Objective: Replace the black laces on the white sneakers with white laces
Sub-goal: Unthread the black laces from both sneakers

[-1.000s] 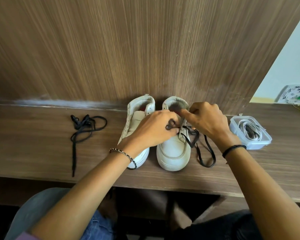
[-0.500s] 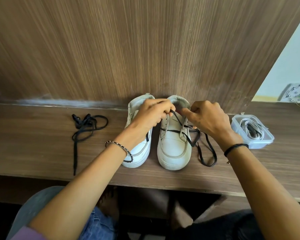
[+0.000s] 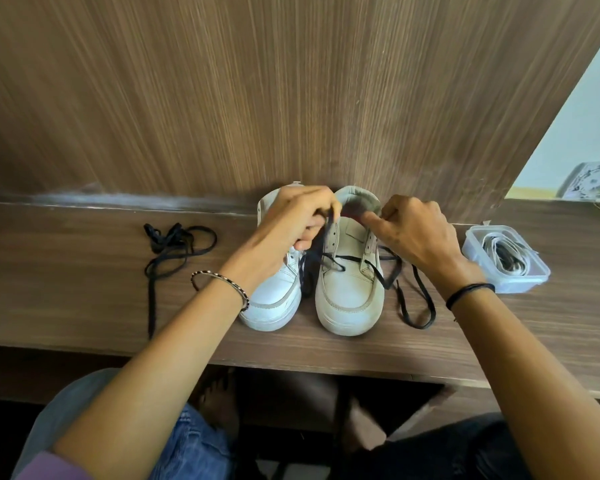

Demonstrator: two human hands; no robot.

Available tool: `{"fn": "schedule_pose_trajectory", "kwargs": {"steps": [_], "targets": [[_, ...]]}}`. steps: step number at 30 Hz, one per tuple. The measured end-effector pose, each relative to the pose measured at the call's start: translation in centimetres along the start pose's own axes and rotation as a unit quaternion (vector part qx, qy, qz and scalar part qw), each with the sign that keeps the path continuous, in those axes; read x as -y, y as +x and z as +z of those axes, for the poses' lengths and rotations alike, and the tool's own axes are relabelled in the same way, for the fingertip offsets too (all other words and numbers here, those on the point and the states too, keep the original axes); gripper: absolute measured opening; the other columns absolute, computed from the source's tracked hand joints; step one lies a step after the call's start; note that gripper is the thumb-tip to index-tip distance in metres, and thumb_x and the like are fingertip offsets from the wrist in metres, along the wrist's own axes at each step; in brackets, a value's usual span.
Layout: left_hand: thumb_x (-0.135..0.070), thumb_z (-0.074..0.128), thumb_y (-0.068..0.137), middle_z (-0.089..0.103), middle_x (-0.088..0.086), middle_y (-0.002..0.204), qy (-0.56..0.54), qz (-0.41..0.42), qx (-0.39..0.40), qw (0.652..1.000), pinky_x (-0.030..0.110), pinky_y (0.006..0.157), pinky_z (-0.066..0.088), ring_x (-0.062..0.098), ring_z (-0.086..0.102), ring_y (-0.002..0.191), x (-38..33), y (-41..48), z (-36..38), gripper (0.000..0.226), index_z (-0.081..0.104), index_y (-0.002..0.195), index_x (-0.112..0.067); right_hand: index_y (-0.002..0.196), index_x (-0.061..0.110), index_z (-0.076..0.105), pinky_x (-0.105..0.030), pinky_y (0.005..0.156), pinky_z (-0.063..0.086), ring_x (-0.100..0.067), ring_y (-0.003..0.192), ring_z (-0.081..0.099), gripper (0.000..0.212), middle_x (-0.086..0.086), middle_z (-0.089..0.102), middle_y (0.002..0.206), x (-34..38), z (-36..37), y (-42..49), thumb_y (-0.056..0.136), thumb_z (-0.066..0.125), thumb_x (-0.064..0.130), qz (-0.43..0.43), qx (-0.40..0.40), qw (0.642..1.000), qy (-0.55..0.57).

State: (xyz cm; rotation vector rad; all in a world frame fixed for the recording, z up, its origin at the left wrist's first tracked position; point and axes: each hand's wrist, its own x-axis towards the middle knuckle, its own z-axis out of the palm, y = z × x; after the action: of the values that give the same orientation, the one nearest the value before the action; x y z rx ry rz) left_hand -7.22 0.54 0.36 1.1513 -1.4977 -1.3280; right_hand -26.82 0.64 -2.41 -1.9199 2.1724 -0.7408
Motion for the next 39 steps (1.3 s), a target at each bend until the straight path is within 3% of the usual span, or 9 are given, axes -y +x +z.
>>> {"fn": "schedule_pose_trajectory", "kwargs": {"steps": [4, 10, 13, 16, 22, 26, 33, 36, 39], "targets": [[-0.016, 0.051, 0.090, 0.036, -0.002, 0.054, 0.090, -0.016, 0.030, 0.995, 0.025, 0.045, 0.013, 0.011, 0.023, 0.046, -0.1, -0.2, 0.5, 0.024, 0.064, 0.069, -0.012, 0.136, 0.012, 0.052, -0.047, 0.097, 0.047, -0.031, 0.125, 0.049, 0.065, -0.010, 0.049, 0.138, 0.1, 0.0, 0.1, 0.087, 0.074, 0.049, -0.122, -0.002, 0.992, 0.019], [-0.043, 0.045, 0.087, 0.069, 0.015, 0.062, 0.186, -0.031, 0.013, 0.982, 0.029, 0.054, 0.040, 0.020, 0.054, 0.049, 0.5, -0.1, 0.6, 0.050, 0.065, 0.061, -0.006, 0.086, 0.027, 0.074, -0.043, 0.112, 0.019, -0.018, 0.150, 0.020, 0.007, 0.010, 0.049, 0.151, 0.3, -0.4, 0.2, 0.083, 0.070, 0.032, -0.261, 0.126, 0.957, -0.002], [-0.043, 0.036, 0.104, 0.071, 0.002, 0.056, 0.382, -0.008, 0.006, 0.924, 0.025, 0.057, 0.047, 0.014, 0.068, 0.051, 1.2, -0.2, 0.6, 0.054, 0.072, 0.082, -0.009, 0.087, 0.027, 0.078, -0.038, 0.106, 0.016, -0.016, 0.153, 0.016, 0.008, 0.017, 0.052, 0.146, 0.3, 0.1, 0.2, 0.084, 0.074, 0.021, -0.283, 0.151, 0.947, -0.033], [-0.037, 0.046, 0.103, 0.072, -0.004, 0.063, 0.449, 0.068, -0.034, 0.890, 0.029, 0.061, 0.047, 0.008, 0.068, 0.054, 2.0, 0.2, 0.5, 0.020, 0.057, 0.111, -0.022, 0.096, 0.031, 0.078, -0.035, 0.100, 0.013, -0.016, 0.153, 0.018, 0.014, 0.017, 0.056, 0.141, 0.4, -0.1, 0.3, 0.086, 0.075, 0.023, -0.296, 0.166, 0.940, -0.047], [-0.042, 0.059, 0.098, 0.073, -0.006, 0.101, 0.488, 0.157, -0.058, 0.856, 0.013, 0.065, 0.032, 0.009, 0.062, 0.102, 1.9, 1.1, 0.1, 0.046, 0.052, 0.143, -0.036, 0.091, 0.023, 0.073, -0.033, 0.099, 0.022, -0.018, 0.130, 0.048, 0.008, 0.013, 0.066, 0.107, 0.2, 0.1, 0.2, 0.091, 0.067, 0.028, -0.314, 0.115, 0.942, -0.034], [-0.045, 0.063, 0.095, 0.056, -0.005, 0.130, 0.479, 0.158, -0.067, 0.861, 0.023, 0.077, 0.033, 0.015, 0.062, 0.109, 2.1, 1.7, 0.1, 0.046, 0.059, 0.138, -0.031, 0.094, 0.012, 0.062, -0.042, 0.084, 0.047, -0.031, 0.085, 0.064, 0.027, -0.003, 0.067, 0.086, 1.2, 0.2, -0.3, 0.091, 0.047, 0.034, -0.279, 0.016, 0.960, -0.025], [-0.042, 0.067, 0.092, 0.061, -0.005, 0.114, 0.461, 0.169, -0.073, 0.868, 0.021, 0.073, 0.028, 0.014, 0.059, 0.110, 2.2, 1.9, -0.3, 0.044, 0.063, 0.134, -0.029, 0.116, 0.012, 0.052, -0.040, 0.076, 0.054, -0.025, 0.076, 0.068, 0.015, -0.003, 0.070, 0.077, 1.9, 0.6, 0.3, 0.103, 0.049, 0.018, -0.119, -0.114, 0.978, 0.126], [-0.043, 0.068, 0.091, 0.060, -0.007, 0.112, 0.461, 0.173, -0.065, 0.868, 0.021, 0.071, 0.028, 0.012, 0.062, 0.103, 2.3, 1.9, -0.2, 0.043, 0.064, 0.132, -0.030, 0.103, 0.009, 0.054, -0.016, 0.066, 0.051, 0.000, 0.061, 0.065, 0.011, 0.009, 0.066, 0.068, 1.9, 0.0, 0.4, 0.107, 0.050, 0.018, -0.019, -0.104, 0.934, 0.341], [-0.044, 0.068, 0.092, 0.061, -0.007, 0.116, 0.460, 0.171, -0.063, 0.869, 0.023, 0.073, 0.031, 0.011, 0.064, 0.100, 2.4, 1.9, -0.3, 0.043, 0.064, 0.132, -0.031, 0.097, 0.006, 0.054, -0.028, 0.066, 0.056, -0.012, 0.056, 0.061, 0.025, 0.007, 0.058, 0.061, 1.5, -0.4, 0.4, 0.112, 0.042, 0.023, 0.043, -0.050, 0.843, 0.534]]}}
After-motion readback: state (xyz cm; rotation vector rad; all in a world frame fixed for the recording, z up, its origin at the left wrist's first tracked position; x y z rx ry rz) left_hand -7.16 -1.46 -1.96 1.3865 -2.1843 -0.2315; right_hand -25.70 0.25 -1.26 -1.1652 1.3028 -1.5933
